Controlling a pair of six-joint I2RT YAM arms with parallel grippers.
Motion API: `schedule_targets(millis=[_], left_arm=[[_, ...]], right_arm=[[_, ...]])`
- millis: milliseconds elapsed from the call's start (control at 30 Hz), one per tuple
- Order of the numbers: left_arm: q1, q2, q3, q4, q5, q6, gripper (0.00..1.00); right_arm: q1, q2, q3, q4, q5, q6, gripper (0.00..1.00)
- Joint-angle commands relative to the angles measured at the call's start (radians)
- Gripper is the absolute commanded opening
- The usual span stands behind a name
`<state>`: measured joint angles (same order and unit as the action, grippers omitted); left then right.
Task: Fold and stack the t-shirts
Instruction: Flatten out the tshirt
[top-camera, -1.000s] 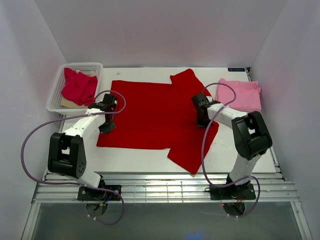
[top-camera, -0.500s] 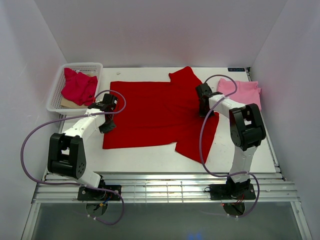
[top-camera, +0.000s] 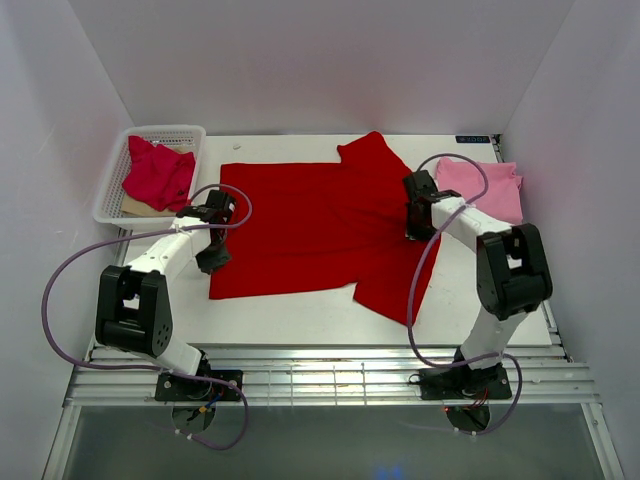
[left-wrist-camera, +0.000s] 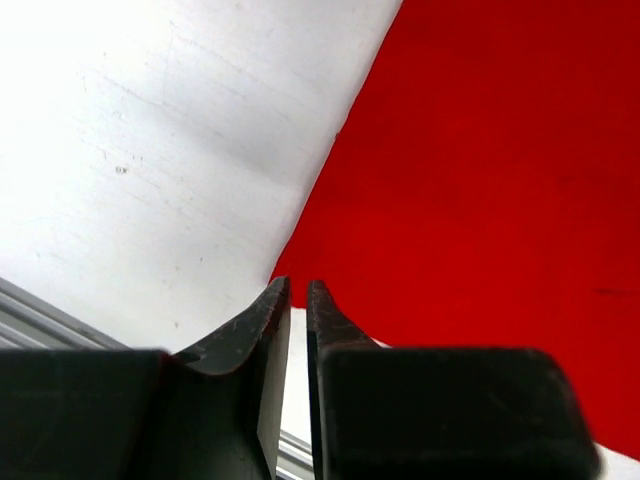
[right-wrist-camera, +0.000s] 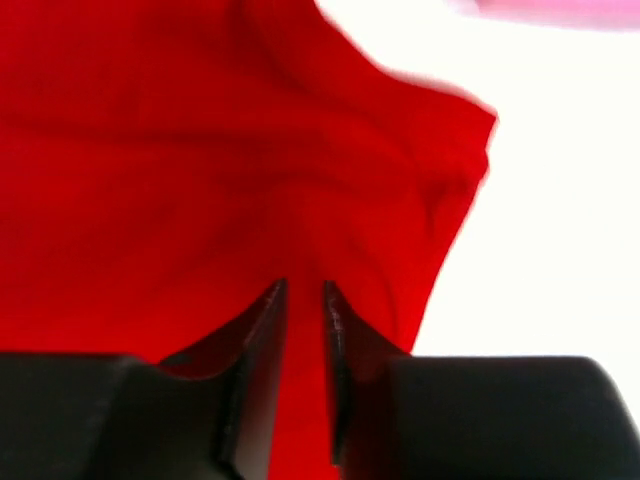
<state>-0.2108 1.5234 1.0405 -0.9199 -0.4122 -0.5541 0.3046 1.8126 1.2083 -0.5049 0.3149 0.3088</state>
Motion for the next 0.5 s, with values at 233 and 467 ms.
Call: schedule_targets(millis=[233,467], left_arm=[[-0.002,-0.009,-0.045,-0.096,0.041,-0.079,0.36],[-0.004,0.098,-0.065,-0.066,0.092,-0.099,0.35]], right_arm=[[0.128,-0.389,-0.205,-0.121,-0.033,0.065,0.38],[0.172,-0.484,-0.369,-0.141,-0.05,0.137,0.42]])
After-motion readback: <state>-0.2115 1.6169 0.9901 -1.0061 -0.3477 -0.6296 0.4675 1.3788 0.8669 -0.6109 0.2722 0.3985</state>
